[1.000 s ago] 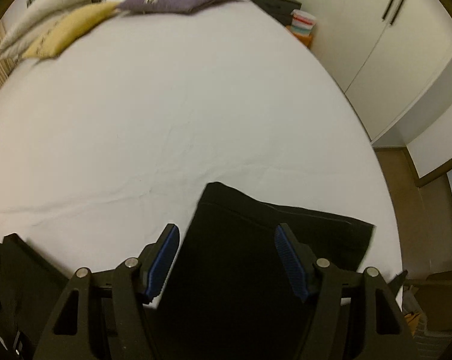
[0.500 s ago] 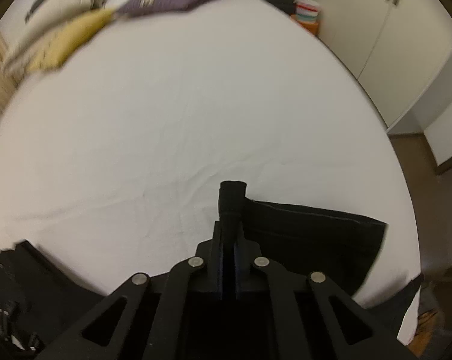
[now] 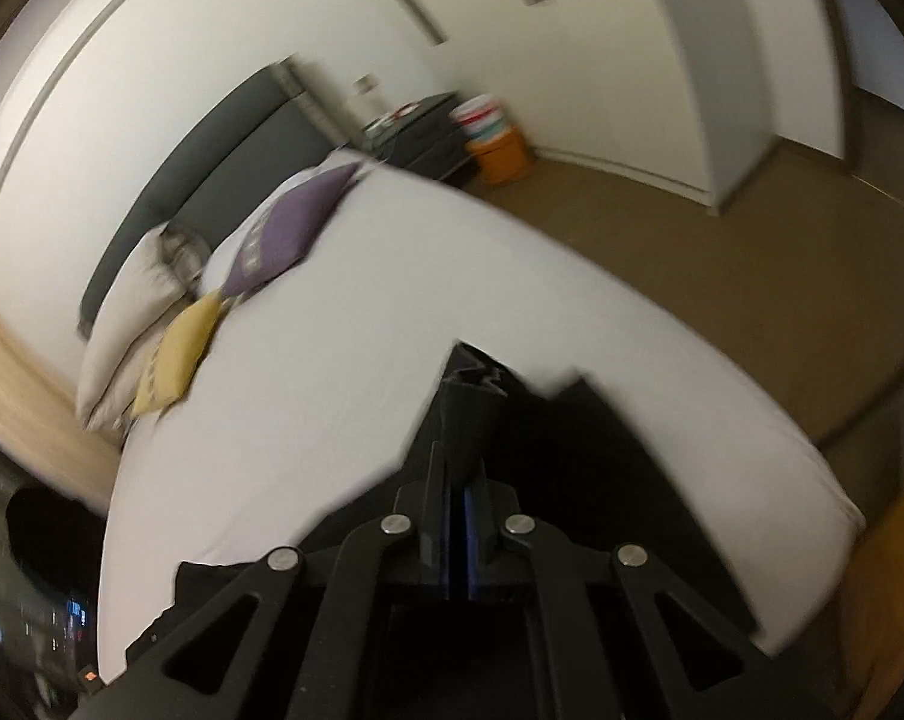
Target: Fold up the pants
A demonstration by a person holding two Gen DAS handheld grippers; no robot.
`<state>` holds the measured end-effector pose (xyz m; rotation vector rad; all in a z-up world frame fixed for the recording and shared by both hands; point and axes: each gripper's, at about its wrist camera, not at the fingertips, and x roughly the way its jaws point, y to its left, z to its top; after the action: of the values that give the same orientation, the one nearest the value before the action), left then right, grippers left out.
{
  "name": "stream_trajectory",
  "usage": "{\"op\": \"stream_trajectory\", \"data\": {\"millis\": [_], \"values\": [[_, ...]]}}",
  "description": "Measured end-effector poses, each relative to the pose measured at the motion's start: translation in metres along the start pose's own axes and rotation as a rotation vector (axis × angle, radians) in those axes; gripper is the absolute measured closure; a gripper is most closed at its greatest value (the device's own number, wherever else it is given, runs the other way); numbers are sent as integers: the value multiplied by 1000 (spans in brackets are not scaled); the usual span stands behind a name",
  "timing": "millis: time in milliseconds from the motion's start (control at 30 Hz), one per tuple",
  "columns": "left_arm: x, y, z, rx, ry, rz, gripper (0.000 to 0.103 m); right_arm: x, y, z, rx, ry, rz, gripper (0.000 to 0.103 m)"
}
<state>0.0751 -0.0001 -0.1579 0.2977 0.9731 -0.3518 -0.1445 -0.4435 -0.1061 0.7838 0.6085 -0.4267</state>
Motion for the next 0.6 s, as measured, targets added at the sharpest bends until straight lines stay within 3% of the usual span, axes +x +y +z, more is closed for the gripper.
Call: {"op": "stream_trajectory", "data": {"millis": [333,600], "values": [[2,1,0,-51,10,42,10,-2,-95,-63,289,76,-23,99],[3,1,6,-67,23,58,8,-19,-71,-64,245,23,-30,99]]}}
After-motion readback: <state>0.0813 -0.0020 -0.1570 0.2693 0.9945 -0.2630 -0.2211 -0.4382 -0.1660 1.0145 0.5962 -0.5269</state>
